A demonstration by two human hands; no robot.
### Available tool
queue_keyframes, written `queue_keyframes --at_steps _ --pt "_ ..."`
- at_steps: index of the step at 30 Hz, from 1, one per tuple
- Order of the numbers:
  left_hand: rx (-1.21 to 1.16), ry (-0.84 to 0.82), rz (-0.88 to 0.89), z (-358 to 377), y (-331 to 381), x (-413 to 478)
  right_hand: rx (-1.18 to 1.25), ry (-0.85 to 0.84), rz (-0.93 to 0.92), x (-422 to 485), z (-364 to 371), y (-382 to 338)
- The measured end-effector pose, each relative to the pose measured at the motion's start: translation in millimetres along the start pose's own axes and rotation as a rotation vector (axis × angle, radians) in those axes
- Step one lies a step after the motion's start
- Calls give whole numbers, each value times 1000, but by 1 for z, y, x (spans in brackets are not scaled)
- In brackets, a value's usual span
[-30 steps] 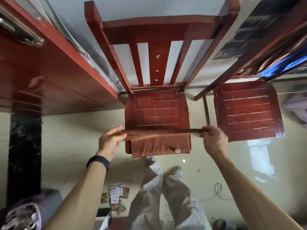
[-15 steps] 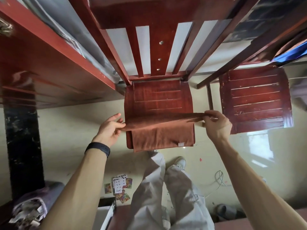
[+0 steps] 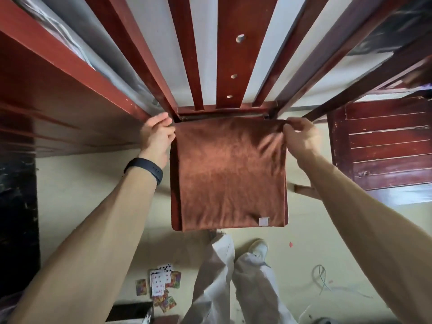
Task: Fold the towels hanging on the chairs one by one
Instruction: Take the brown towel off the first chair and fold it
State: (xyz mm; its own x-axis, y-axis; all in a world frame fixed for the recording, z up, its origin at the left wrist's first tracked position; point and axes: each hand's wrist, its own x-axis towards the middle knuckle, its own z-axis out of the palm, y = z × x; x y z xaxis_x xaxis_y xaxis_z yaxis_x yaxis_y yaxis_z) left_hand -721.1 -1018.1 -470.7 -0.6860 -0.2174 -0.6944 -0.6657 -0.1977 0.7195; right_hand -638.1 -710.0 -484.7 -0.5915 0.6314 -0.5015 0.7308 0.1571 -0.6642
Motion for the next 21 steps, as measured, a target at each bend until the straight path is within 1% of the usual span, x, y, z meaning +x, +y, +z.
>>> queue_keyframes --at_steps 1,3,5,7,8,10,12,14,15,17,21 --pt "12 -34 -23 8 -4 6 23 -43 8 4 8 7" --pt "108 -115 -63 15 -19 7 7 -121 24 -3 18 22" --pt "228 -123 -73 8 -45 -3 -129 -166 39 -18 22 55" --pt "348 -81 -96 -11 -78 -15 -186 -138 145 -42 22 94" --pt "403 -56 -130 -22 -97 -23 -179 -104 205 -57 21 111" --pt "552 9 -178 -42 -133 -43 -149 -68 267 -88 18 141" --pt "688 135 -241 -61 -165 -68 -157 -70 325 -117 15 168" --pt "748 247 -318 -78 -192 -85 -185 -49 392 -137 14 194" --pt "774 271 -337 -86 -203 -91 -197 -38 412 -144 13 204" --pt "824 251 -322 -96 -219 -95 -246 -55 439 -151 12 215" --pt "919 184 -188 -102 -227 -97 -348 -152 432 -146 15 231"
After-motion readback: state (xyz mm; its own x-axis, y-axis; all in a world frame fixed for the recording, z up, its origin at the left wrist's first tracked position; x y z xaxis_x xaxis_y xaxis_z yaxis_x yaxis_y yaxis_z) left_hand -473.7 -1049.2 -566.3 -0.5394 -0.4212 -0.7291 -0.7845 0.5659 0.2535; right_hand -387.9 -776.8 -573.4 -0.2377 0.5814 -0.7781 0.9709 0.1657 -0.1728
